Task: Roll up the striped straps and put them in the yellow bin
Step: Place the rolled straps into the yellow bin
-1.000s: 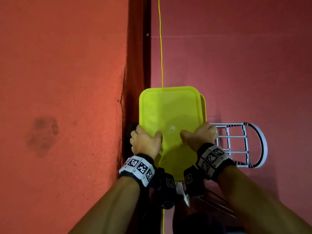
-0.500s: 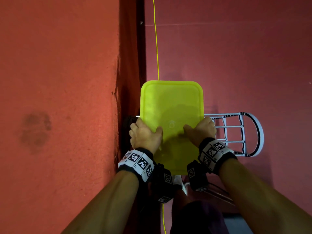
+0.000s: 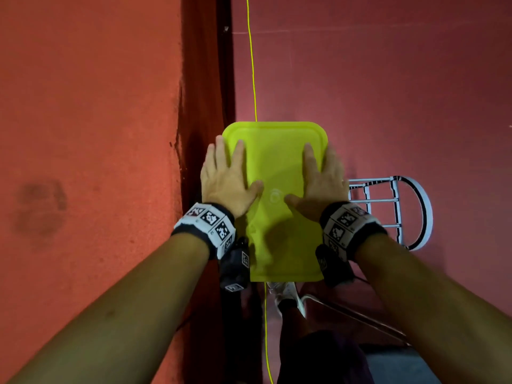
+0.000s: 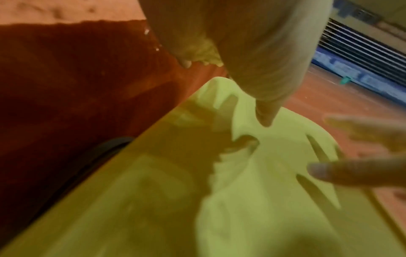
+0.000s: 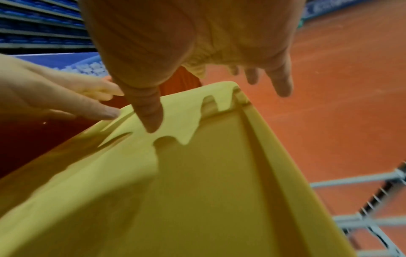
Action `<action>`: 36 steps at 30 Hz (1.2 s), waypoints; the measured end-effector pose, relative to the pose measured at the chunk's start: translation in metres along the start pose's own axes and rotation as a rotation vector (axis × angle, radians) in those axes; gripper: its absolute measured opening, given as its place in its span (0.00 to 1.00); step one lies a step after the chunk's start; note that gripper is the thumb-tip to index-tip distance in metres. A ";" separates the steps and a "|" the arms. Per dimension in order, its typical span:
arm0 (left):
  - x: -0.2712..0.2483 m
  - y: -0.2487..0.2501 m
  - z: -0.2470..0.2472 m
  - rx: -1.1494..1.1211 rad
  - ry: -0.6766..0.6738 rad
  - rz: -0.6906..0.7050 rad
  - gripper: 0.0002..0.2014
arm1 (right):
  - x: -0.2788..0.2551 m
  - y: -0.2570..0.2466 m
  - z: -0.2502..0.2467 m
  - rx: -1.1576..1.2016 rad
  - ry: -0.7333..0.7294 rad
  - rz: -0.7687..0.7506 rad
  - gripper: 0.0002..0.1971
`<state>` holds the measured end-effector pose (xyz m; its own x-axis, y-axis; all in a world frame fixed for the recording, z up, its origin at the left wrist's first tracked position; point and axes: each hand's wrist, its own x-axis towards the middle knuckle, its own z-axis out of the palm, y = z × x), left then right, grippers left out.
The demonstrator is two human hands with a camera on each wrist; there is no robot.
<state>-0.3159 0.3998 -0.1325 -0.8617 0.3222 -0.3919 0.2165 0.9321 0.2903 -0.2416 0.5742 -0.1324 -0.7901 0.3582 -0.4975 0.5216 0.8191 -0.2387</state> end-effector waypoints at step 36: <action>-0.068 -0.005 0.043 0.268 -0.308 0.120 0.62 | -0.040 0.017 0.048 -0.330 -0.053 -0.389 0.61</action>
<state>-0.2391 0.3799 -0.1447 -0.6544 0.4276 -0.6236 0.4538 0.8818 0.1283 -0.1855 0.5525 -0.1571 -0.8836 -0.0180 -0.4679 0.0554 0.9882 -0.1426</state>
